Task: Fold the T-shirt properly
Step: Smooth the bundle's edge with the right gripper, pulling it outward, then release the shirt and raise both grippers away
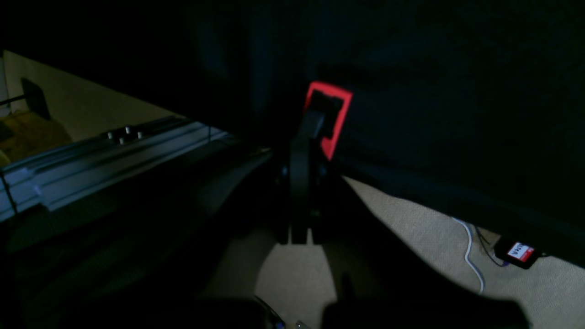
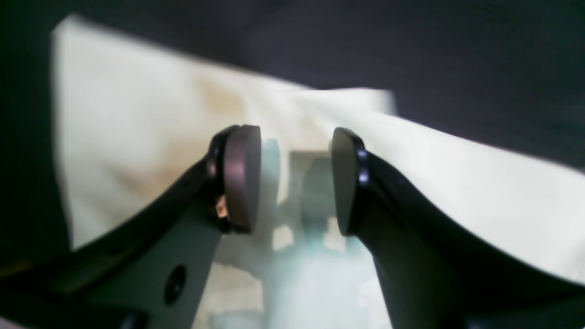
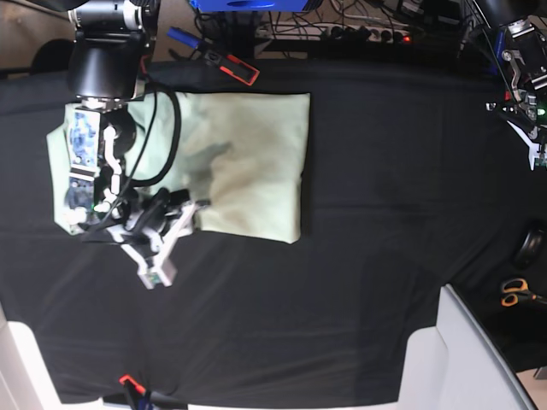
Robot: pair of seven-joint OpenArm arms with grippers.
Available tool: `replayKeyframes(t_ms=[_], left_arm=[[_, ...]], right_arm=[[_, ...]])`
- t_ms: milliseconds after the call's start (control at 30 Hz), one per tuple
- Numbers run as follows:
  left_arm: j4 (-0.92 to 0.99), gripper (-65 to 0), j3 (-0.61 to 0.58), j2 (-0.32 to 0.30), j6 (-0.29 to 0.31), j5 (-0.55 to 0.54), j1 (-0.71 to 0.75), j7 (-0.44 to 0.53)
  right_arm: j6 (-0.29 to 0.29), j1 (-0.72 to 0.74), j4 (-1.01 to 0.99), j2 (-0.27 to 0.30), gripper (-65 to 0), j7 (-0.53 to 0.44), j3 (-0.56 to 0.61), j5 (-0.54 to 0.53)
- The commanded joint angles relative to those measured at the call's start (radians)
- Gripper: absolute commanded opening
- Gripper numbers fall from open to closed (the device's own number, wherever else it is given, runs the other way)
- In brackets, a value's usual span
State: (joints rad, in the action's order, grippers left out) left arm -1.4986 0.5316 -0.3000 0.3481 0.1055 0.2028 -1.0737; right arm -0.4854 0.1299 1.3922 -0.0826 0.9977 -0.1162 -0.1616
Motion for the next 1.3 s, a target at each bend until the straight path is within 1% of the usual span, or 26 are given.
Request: replayKeyframes(t_ms=[0, 33, 67, 100, 200, 233, 300, 400, 467, 533, 600, 633, 700, 800, 833, 900, 967, 1000, 1100, 1167, 1233, 1267], left_arm=[[-0.020, -65.0, 0.006, -0.018, -0.004, 0.006, -0.006, 0.005], [-0.020, -65.0, 0.006, -0.017, -0.004, 0.006, -0.006, 0.005], [-0.020, -65.0, 0.006, -0.017, -0.004, 0.004, -0.006, 0.005], [-0.020, -65.0, 0.006, -0.017, -0.004, 0.004, -0.004, 0.005], [-0.021, -65.0, 0.005, -0.017, -0.004, 0.004, -0.004, 0.005], [-0.021, -65.0, 0.005, -0.015, -0.004, 0.004, -0.004, 0.005], [-0.024, -65.0, 0.005, -0.003, -0.004, 0.003, -0.007, 0.005], [-0.070, -65.0, -0.008, 0.017, -0.004, 0.003, -0.007, 0.007], [-0.101, -65.0, -0.051, 0.022, -0.004, 0.003, -0.007, 0.007], [-0.118, -65.0, -0.097, 0.025, -0.004, 0.003, -0.009, 0.007], [-0.132, -65.0, -0.150, 0.025, -0.004, 0.003, -0.009, 0.007], [-0.138, -65.0, -0.175, 0.025, -0.004, 0.004, -0.009, 0.007], [-0.145, -65.0, -0.216, 0.026, -0.004, 0.009, -0.009, 0.007], [-0.144, -65.0, -0.242, 0.026, -0.005, 0.003, -0.010, 0.016], [-0.142, -65.0, -0.242, 0.026, -0.005, 0.003, -0.010, 0.040], [-0.136, -65.0, -0.244, 0.026, -0.005, 0.009, -0.003, 0.115], [-0.135, -65.0, -0.244, 0.022, -0.005, 0.012, 0.002, 0.178], [-0.135, -65.0, -0.244, 0.018, -0.005, 0.012, 0.002, 0.192], [-0.135, -65.0, -0.247, -0.009, -0.005, 0.010, 0.013, 0.201], [-0.135, -65.0, -0.261, -0.020, -0.005, 0.010, 0.011, 0.203], [-0.142, -65.0, -0.270, -0.020, -0.005, 0.010, 0.010, 0.203], [-0.142, -65.0, -0.270, -0.020, -0.005, 0.010, 0.010, 0.203]], right_arm=[[-0.023, 0.007, 0.019, 0.010, -47.4, -0.013, 0.017, -0.008], [-0.046, 0.001, 0.019, 0.010, -52.5, -0.013, 0.036, -0.008], [-0.065, -0.002, 0.019, 0.010, -59.8, -0.012, 0.057, -0.008], [-0.077, -0.002, 0.016, 0.010, -65.0, -0.012, 0.075, -0.008], [-0.080, -0.019, 0.019, 0.010, -63.8, -0.012, 0.134, -0.008], [-0.080, -0.022, 0.020, 0.010, -64.7, -0.012, 0.148, -0.008], [-0.080, -0.025, 0.020, 0.010, -65.0, -0.017, 0.154, -0.008], [-0.080, -0.037, 0.045, 0.030, -65.0, -0.018, 0.151, -0.005], [-0.077, -0.059, 0.134, 0.076, -65.0, -0.009, 0.151, -0.005], [-0.077, -0.083, 0.229, 0.102, -64.9, 0.011, 0.151, -0.005], [-0.077, -0.108, 0.319, 0.149, -64.9, 0.045, 0.149, -0.003], [-0.077, -0.120, 0.347, 0.163, -64.9, 0.057, 0.143, -0.003], [-0.075, -0.144, 0.376, 0.178, -64.9, 0.076, 0.071, -0.003], [-0.075, -0.155, 0.362, 0.185, -64.9, 0.065, -0.112, -0.002], [-0.075, -0.157, 0.353, 0.191, -64.9, 0.062, -0.170, -0.002], [-0.075, -0.154, 0.339, 0.225, -64.9, 0.057, -0.251, -0.002], [-0.077, -0.154, 0.318, 0.254, -64.7, 0.053, -0.300, -0.002], [-0.077, -0.155, 0.304, 0.269, -64.7, 0.051, -0.317, -0.002], [-0.082, -0.151, 0.223, 0.298, -64.6, 0.049, -0.368, -0.005], [-0.083, -0.135, 0.164, 0.309, -64.1, 0.020, -0.411, -0.005], [-0.091, -0.129, 0.085, 0.330, -59.3, -0.021, -0.454, -0.008], [-0.109, -0.118, 0.049, 0.340, -56.0, -0.035, -0.465, -0.008]])
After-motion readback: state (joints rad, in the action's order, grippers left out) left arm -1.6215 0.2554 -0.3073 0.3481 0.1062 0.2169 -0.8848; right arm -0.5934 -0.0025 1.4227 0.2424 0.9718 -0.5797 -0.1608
